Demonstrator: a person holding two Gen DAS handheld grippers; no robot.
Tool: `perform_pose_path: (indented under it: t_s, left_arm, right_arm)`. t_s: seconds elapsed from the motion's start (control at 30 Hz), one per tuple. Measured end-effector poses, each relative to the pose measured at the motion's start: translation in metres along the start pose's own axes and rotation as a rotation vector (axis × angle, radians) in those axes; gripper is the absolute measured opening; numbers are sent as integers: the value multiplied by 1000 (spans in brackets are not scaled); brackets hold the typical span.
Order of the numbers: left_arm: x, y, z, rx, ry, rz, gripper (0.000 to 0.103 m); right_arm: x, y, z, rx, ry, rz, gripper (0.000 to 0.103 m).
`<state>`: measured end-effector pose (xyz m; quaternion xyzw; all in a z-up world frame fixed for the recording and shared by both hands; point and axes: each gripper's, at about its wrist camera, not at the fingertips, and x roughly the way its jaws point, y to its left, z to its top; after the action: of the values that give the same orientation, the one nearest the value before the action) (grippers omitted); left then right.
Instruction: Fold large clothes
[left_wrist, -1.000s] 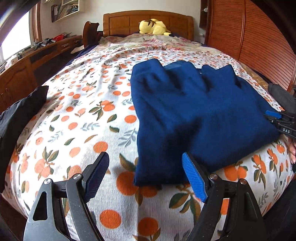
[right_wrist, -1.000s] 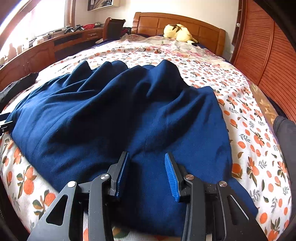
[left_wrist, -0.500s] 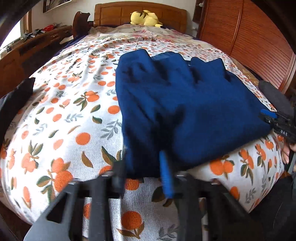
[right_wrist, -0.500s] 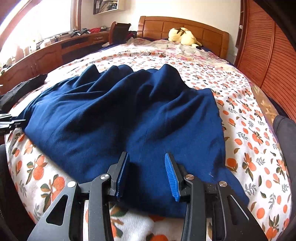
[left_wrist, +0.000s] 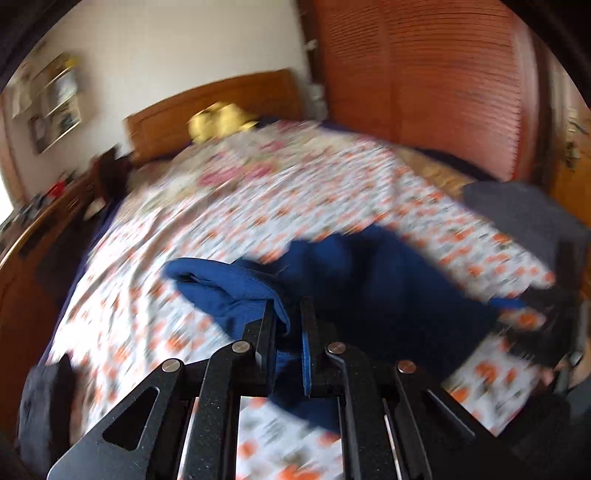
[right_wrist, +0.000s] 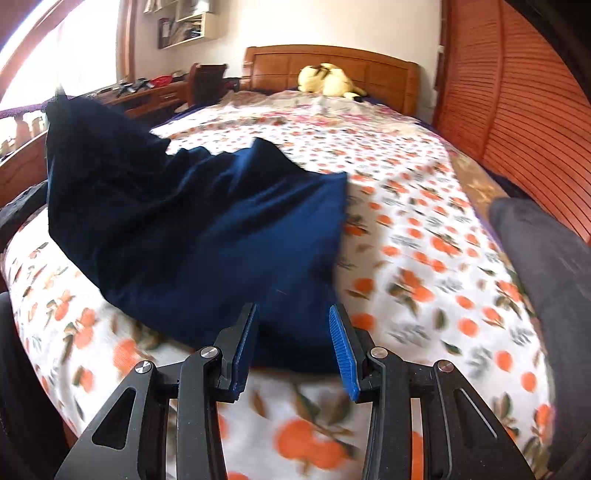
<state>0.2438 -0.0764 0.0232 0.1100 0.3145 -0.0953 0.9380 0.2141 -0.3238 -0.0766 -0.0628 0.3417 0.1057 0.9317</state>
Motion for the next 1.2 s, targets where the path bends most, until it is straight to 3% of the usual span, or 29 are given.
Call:
perform_pose_path:
  t_s: [0.17,0.3,0.4,0.5,0.63,0.67,0.8,0.83,0.87,1.0,1.2]
  left_arm:
    - [28,-87,49,62,-34,-172,11]
    - [67,-133,50,80,33,-289,11]
    - [100,-153,36,96,112,-309,11]
    - [109,-159,25,98,125,-302,11]
    - [82,-155,18,87,93,-290,23]
    - [72,-151,19,85,72,-301,35]
    - [44,-129,19,58,-7,-297,60]
    - [40,-122,19,45,-19,-296,76]
    - [35,-113,17,29,-37,-286,83]
    - [34,-82,5,-24,-63,-226,83]
    - [67,-48,-17,-86,15,-177,83]
  right_arm:
    - [-6,-27,-15,66,14,-6,41]
    - [-14,-47,-26,117,20,-14,41]
    - [-20,-54,-31,146,19,-33,41]
    - [-26,-57,-31,177,15,-34,41]
    - [-31,-53,-26,181,-4,-27,41]
    - [-31,-50,-25,181,-6,-22,41]
    - [-31,-49,-19,184,-27,-2,41]
    - [-32,-48,-18,186,-34,3,41]
    - [-34,-46,-16,186,-40,8,41]
    - [-40,-44,-11,182,-73,21,41]
    - [-46,-34,7,166,-112,18,41]
